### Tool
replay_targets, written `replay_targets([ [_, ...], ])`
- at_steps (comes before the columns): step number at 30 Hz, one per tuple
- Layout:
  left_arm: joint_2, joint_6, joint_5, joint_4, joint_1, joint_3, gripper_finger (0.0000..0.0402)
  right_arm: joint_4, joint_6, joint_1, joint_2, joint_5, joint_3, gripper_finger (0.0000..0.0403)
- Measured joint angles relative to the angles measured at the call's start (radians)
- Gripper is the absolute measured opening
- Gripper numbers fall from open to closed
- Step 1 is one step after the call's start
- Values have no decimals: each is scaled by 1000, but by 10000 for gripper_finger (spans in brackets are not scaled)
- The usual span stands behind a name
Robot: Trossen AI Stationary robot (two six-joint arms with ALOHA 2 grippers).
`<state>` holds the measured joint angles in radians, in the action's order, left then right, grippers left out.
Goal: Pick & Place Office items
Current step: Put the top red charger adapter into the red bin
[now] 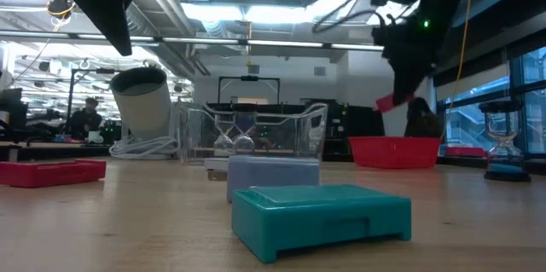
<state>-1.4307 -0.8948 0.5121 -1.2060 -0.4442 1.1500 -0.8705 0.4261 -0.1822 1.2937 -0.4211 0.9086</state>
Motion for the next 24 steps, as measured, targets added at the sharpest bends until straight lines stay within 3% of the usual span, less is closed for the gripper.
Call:
replay_targets([
  [11,0,0,51,1,0,0,143,104,164,-195,17,-11,-76,229],
  [24,0,7,56,2,0,0,143,241,161,-257,79,47,-140,230],
])
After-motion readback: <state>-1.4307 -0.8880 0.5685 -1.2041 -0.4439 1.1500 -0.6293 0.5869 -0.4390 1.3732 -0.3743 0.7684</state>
